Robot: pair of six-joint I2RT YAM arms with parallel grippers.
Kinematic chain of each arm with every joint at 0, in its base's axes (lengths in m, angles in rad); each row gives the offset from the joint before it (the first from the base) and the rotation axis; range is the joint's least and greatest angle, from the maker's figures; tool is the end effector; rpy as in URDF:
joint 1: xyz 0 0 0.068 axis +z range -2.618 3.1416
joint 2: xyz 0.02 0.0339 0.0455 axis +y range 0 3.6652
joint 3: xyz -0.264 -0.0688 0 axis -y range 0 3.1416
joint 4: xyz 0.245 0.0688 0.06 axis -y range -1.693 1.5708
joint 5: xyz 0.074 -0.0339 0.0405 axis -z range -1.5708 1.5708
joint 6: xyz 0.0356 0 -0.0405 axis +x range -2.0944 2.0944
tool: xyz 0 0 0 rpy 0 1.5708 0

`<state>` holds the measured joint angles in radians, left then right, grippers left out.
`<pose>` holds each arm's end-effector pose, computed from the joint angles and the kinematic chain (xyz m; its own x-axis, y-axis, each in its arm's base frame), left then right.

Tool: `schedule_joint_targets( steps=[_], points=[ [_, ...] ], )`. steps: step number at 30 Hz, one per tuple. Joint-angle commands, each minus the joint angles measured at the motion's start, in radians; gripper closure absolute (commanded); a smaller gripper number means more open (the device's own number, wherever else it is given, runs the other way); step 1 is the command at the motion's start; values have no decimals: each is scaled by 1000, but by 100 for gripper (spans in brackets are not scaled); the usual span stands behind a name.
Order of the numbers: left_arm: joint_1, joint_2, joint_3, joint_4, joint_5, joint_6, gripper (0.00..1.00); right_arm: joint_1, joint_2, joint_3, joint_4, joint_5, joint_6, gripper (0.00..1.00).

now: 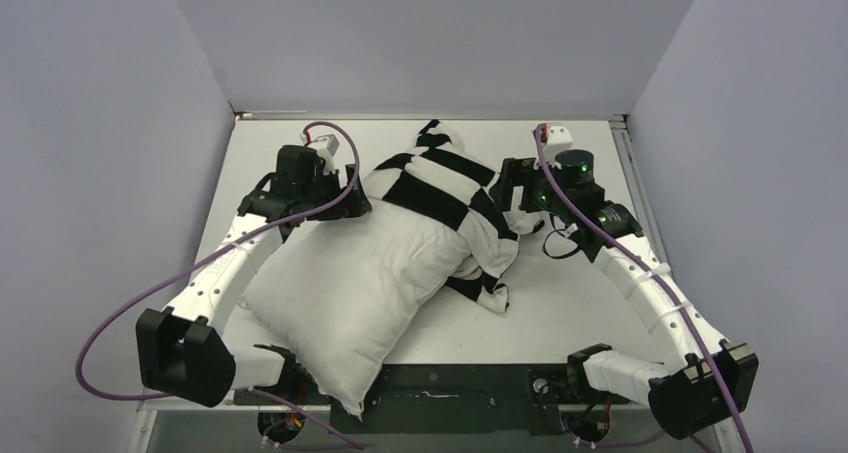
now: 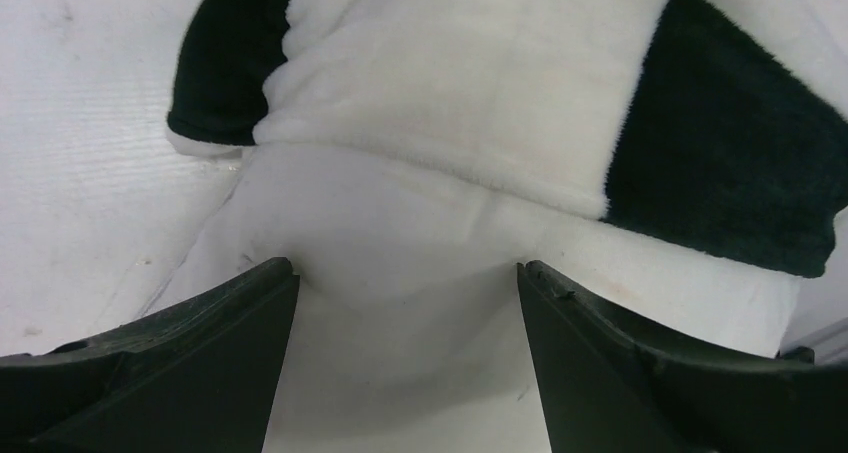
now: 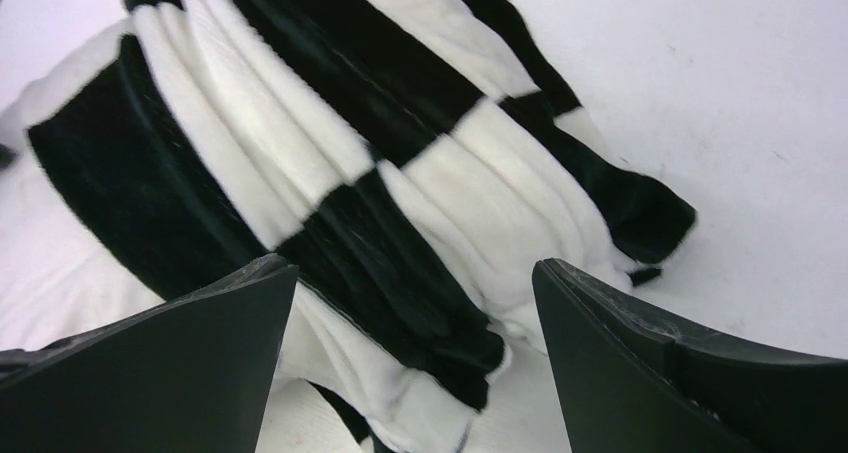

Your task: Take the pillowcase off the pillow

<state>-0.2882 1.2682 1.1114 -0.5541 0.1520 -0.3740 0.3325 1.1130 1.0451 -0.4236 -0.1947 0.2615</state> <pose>0.2625 -0.0835 0.3153 -0.7252 -0.1617 -0.6693 0.1354 0.9196 -0.3688 0.2320 0.0874 0.3421 -0.5554 0.0765 -0.8280 -0.3498 0.8819 0.3161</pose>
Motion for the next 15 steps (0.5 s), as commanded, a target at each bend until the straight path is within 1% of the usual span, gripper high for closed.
schedule_joint_targets(
  steps=[1,2,3,5,7,10,11,15],
  points=[
    [1,67,-16,55,122,-32,25,96,63,100,101,5,-7,8],
    [0,80,-25,62,144,-32,34,125,83,118,100,24,-19,9],
    [-3,89,-32,68,175,-32,45,149,103,138,99,37,-30,9],
    [-28,95,-33,66,191,-19,65,175,140,176,99,38,-39,10],
    [-84,76,-33,67,167,6,80,190,175,213,102,36,-44,10],
    [-155,23,-47,90,125,23,98,212,221,272,110,23,-50,10],
    [-172,2,-53,97,111,27,100,218,237,298,113,9,-49,10],
    [-245,-65,-61,120,65,34,100,252,341,405,94,-52,-59,10]
  ],
)
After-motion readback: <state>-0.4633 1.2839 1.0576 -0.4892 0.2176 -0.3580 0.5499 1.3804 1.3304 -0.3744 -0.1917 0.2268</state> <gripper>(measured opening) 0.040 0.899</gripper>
